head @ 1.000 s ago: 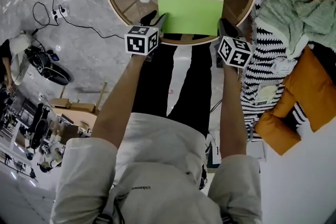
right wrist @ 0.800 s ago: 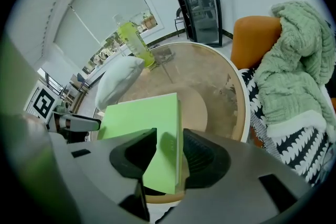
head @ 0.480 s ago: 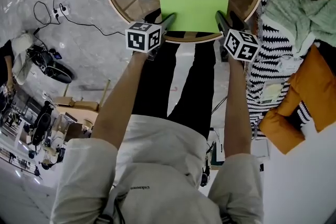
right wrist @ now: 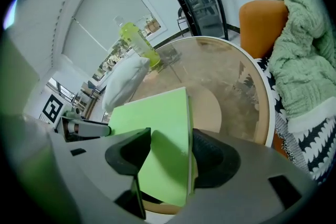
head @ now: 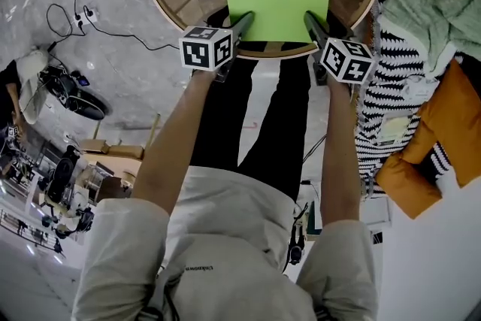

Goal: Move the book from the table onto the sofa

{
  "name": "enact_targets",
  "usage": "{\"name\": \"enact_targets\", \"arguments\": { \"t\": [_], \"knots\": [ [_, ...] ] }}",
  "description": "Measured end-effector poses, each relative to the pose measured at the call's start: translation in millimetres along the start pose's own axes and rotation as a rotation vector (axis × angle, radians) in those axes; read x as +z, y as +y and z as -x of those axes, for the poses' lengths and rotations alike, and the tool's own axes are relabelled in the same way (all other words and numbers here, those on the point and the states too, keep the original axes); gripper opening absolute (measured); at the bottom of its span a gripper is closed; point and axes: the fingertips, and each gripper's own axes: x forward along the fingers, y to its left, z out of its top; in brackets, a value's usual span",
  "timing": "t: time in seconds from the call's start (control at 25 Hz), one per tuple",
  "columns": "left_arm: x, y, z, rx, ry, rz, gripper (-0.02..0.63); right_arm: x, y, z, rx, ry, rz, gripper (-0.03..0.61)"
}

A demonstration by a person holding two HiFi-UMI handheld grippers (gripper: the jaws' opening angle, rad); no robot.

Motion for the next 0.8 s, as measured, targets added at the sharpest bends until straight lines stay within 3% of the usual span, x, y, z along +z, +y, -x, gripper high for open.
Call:
{"name": "enact_targets", "arguments": {
  "t": [0.32,0.8],
  "knots": [
    [-1.0,5.1,-2.3,0.066,-0.006,-0.016,0.233,-4.0,5.1,-0.5,-0.051,-0.019,0.005,0.21],
    [-1.5,5.8,-0.1,0.067,-0.044,-0.006,0.233,-6.1,6.1,1.0,-0.065,-0.027,0.01,0.212]
  ]
}}
